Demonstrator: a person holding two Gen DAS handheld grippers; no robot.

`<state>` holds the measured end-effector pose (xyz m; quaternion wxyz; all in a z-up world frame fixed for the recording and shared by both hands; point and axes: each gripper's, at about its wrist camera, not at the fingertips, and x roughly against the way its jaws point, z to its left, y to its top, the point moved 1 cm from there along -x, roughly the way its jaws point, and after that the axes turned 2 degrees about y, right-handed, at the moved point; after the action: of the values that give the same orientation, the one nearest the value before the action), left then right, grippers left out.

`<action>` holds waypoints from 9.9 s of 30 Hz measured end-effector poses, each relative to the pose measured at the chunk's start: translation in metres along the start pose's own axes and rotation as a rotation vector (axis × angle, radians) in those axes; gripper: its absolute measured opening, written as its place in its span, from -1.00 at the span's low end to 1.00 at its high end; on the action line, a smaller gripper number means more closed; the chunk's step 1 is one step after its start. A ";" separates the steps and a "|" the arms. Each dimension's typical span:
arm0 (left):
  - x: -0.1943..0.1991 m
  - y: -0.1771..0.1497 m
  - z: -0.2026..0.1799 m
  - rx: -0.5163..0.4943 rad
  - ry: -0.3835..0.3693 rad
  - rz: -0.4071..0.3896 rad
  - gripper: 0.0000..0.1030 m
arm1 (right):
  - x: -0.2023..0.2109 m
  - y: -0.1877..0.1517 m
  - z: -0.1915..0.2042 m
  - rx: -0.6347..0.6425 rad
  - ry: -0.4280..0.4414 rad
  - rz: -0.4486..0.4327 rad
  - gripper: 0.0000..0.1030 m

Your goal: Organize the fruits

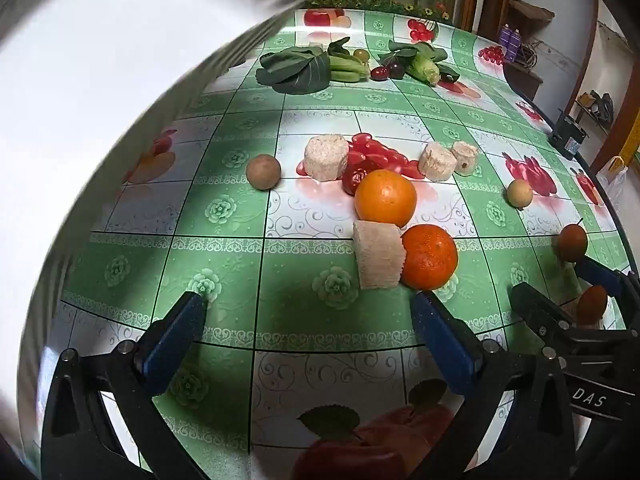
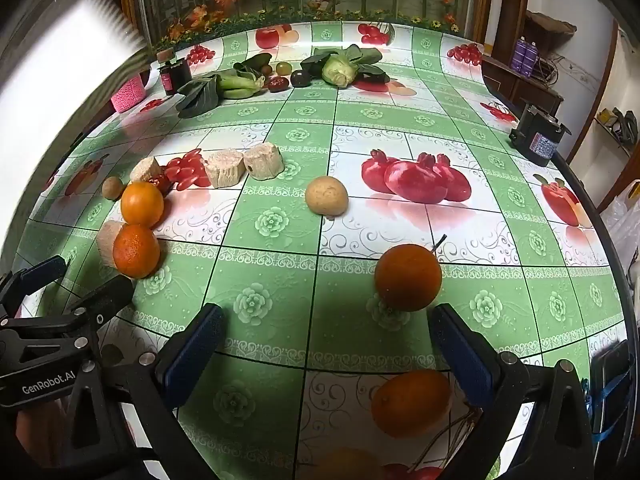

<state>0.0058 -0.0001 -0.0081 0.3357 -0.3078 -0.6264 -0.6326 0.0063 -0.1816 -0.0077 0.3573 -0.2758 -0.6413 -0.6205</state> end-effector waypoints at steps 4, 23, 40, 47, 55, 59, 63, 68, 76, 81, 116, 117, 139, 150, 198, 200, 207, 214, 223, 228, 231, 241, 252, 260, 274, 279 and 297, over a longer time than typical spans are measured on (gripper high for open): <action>0.000 0.000 0.000 0.001 -0.001 0.001 1.00 | 0.000 0.000 0.000 0.003 -0.003 0.000 1.00; 0.000 0.000 0.000 0.001 -0.001 0.001 1.00 | 0.000 0.000 0.000 0.002 -0.003 0.000 1.00; 0.000 0.000 0.000 0.001 -0.002 0.001 1.00 | 0.000 0.000 0.001 0.002 -0.003 0.001 1.00; 0.000 0.000 0.000 0.001 -0.002 0.001 1.00 | 0.000 0.000 0.001 0.002 -0.003 0.001 1.00; 0.000 0.000 0.000 0.001 -0.002 0.001 1.00 | 0.000 0.000 0.001 0.003 -0.003 0.001 1.00; 0.000 0.000 0.000 0.002 -0.001 0.001 1.00 | 0.000 0.000 0.001 0.002 -0.003 0.001 1.00; 0.000 0.000 0.001 -0.003 -0.003 0.006 1.00 | -0.001 0.001 0.000 0.002 -0.003 0.001 1.00; 0.001 0.000 0.003 -0.019 -0.010 0.040 1.00 | -0.001 0.001 -0.002 0.006 -0.013 0.015 1.00; 0.023 -0.010 0.011 -0.022 -0.012 0.015 1.00 | 0.045 0.002 0.000 0.031 -0.011 -0.110 1.00; 0.049 -0.014 0.011 -0.037 -0.028 -0.047 1.00 | 0.083 -0.006 0.001 0.060 -0.025 -0.175 1.00; 0.081 -0.031 0.015 -0.050 -0.107 -0.095 1.00 | 0.110 -0.045 -0.022 0.044 0.043 -0.142 0.65; 0.080 -0.030 0.014 -0.051 -0.111 -0.089 1.00 | 0.105 -0.043 -0.023 0.043 0.054 -0.132 0.47; 0.036 -0.004 0.005 -0.110 -0.124 -0.016 1.00 | 0.029 -0.011 -0.032 -0.023 0.094 0.030 -0.37; 0.012 0.013 0.002 -0.161 -0.115 0.006 0.51 | 0.037 -0.010 -0.035 -0.038 0.140 0.009 -0.38; 0.024 0.008 0.023 -0.100 -0.190 0.014 -0.22 | 0.053 -0.018 0.001 -0.004 0.235 -0.009 -0.37; 0.027 0.009 0.020 -0.115 -0.198 -0.003 0.14 | 0.054 -0.018 0.000 -0.005 0.236 -0.012 -0.36; 0.020 0.014 0.008 -0.149 -0.182 0.009 0.33 | 0.053 -0.017 -0.001 -0.005 0.248 -0.016 -0.34; 0.009 0.012 0.004 -0.160 -0.141 0.031 -0.44 | 0.052 -0.017 -0.004 -0.002 0.247 -0.013 -0.38; 0.011 0.011 0.008 -0.141 -0.153 0.030 -0.44 | 0.048 -0.019 -0.003 0.008 0.258 0.001 0.05; 0.017 0.008 0.015 -0.123 -0.169 0.035 -0.44 | 0.034 -0.021 0.000 0.019 0.234 0.044 -0.40; 0.026 0.007 0.022 -0.106 -0.178 0.034 -0.44 | 0.041 -0.019 0.003 0.028 0.230 0.028 -0.40; 0.068 0.011 0.069 -0.053 -0.139 -0.017 -0.44 | 0.071 0.001 0.057 0.096 0.361 -0.034 -0.40; 0.086 0.019 0.144 0.006 -0.002 -0.047 -0.43 | 0.069 0.033 0.152 0.211 0.490 -0.053 -0.40; 0.067 0.026 0.191 0.055 0.083 -0.024 -0.43 | 0.050 0.046 0.214 0.289 0.535 -0.032 -0.38; 0.017 0.042 0.233 0.146 0.118 0.057 -0.43 | 0.000 0.073 0.288 0.408 0.552 0.027 -0.37; 0.008 0.040 0.242 0.163 0.138 0.074 -0.43 | -0.018 0.075 0.308 0.450 0.555 0.059 -0.37; 0.019 0.029 0.247 0.213 0.177 0.039 0.42 | 0.008 0.069 0.292 0.435 0.542 -0.003 0.25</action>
<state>0.0103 0.2465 0.0308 0.4324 -0.2255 -0.6521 -0.5804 0.0222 0.1130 0.0477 0.5640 -0.0173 -0.6407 -0.5206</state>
